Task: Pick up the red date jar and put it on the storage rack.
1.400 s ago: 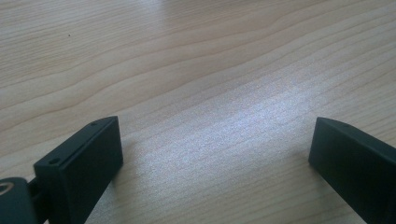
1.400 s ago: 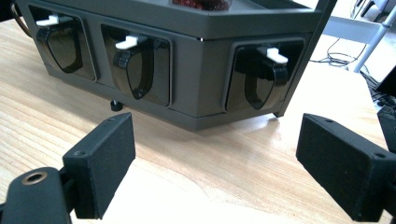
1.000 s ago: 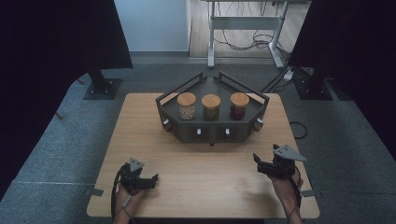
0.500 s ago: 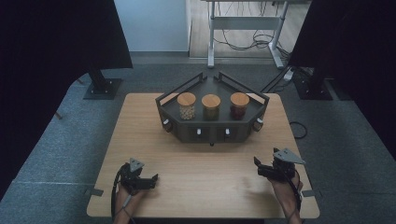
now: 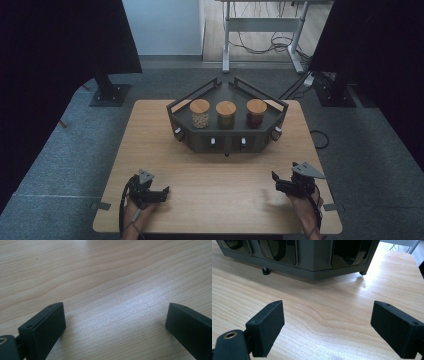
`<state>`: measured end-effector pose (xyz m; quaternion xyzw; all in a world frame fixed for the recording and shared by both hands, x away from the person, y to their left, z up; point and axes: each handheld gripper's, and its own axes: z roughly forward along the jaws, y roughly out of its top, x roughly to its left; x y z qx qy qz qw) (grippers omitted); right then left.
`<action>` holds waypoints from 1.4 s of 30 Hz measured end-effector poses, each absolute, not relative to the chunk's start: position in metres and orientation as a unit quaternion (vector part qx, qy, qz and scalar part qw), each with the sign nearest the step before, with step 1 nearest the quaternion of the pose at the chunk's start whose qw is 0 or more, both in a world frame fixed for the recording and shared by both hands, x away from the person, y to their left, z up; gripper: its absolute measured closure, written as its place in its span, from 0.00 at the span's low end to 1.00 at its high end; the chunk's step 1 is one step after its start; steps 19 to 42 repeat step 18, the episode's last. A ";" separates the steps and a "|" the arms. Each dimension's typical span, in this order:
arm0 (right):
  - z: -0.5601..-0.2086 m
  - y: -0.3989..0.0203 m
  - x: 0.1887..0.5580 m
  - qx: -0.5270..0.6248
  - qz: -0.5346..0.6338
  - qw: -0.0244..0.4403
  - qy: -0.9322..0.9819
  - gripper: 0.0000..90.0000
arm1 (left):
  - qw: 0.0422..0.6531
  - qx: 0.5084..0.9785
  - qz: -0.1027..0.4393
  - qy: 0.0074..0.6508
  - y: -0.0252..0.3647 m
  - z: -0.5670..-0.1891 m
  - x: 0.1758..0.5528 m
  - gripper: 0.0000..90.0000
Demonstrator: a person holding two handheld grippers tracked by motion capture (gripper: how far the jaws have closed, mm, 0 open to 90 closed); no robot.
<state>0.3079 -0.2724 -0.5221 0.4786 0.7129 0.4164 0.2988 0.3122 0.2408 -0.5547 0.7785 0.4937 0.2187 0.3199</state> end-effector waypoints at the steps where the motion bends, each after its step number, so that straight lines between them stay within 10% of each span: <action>1: -0.523 -0.272 0.308 0.479 0.416 0.299 0.713 0.12 | 0.320 0.778 0.219 0.494 0.241 -0.555 0.312 0.03; 42: -0.538 -0.274 0.307 0.485 0.403 0.294 0.718 0.12 | 0.320 0.779 0.219 0.494 0.241 -0.555 0.312 0.03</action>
